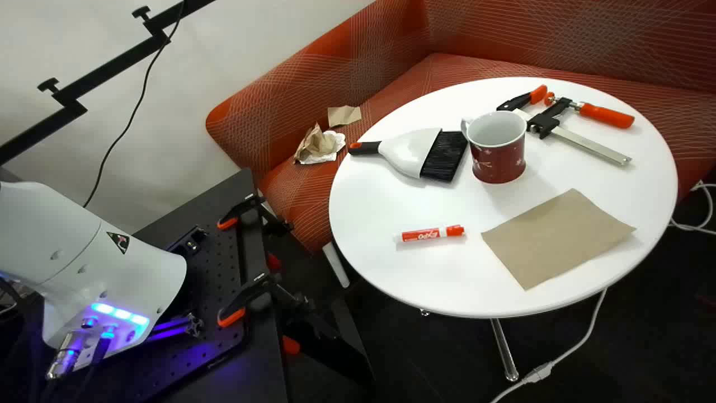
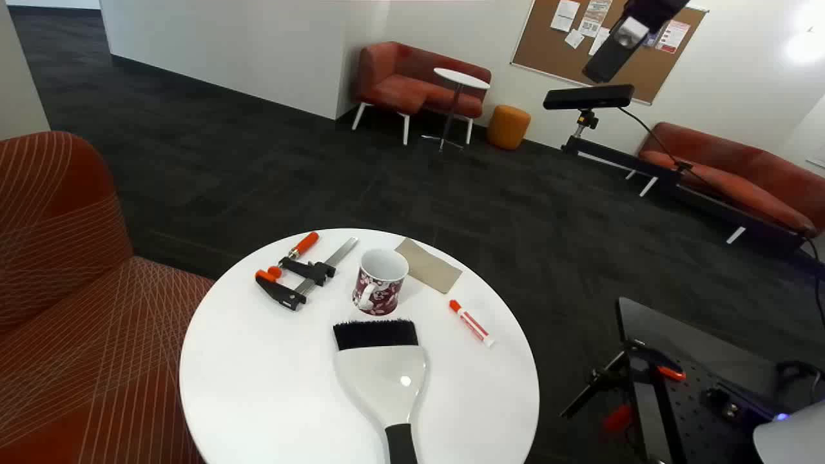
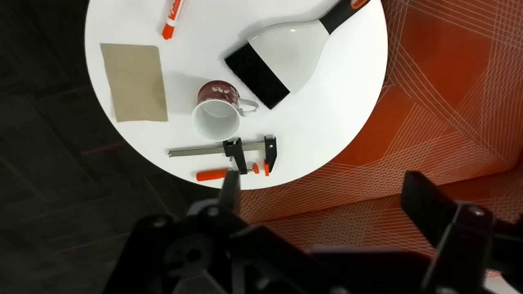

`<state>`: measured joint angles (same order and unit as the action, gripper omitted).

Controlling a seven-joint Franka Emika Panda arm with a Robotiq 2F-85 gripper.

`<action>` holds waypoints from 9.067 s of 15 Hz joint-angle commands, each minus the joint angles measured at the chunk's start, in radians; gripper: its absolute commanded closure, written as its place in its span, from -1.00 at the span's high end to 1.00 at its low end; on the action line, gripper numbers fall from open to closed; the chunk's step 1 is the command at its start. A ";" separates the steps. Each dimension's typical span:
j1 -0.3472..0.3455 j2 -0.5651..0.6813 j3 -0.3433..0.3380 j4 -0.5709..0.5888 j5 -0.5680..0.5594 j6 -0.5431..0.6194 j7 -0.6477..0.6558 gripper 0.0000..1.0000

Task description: Take the marker and place it in the cup

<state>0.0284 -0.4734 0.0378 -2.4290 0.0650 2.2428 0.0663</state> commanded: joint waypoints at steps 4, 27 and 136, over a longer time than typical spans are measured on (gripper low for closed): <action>0.000 0.000 0.000 0.001 0.000 -0.002 0.000 1.00; -0.169 0.230 -0.057 -0.271 -0.106 0.441 0.099 1.00; 0.160 0.886 -0.181 0.424 -1.242 0.174 1.686 -0.91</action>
<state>0.1776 0.3489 -0.1705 -2.0619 -1.1112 2.5100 1.5894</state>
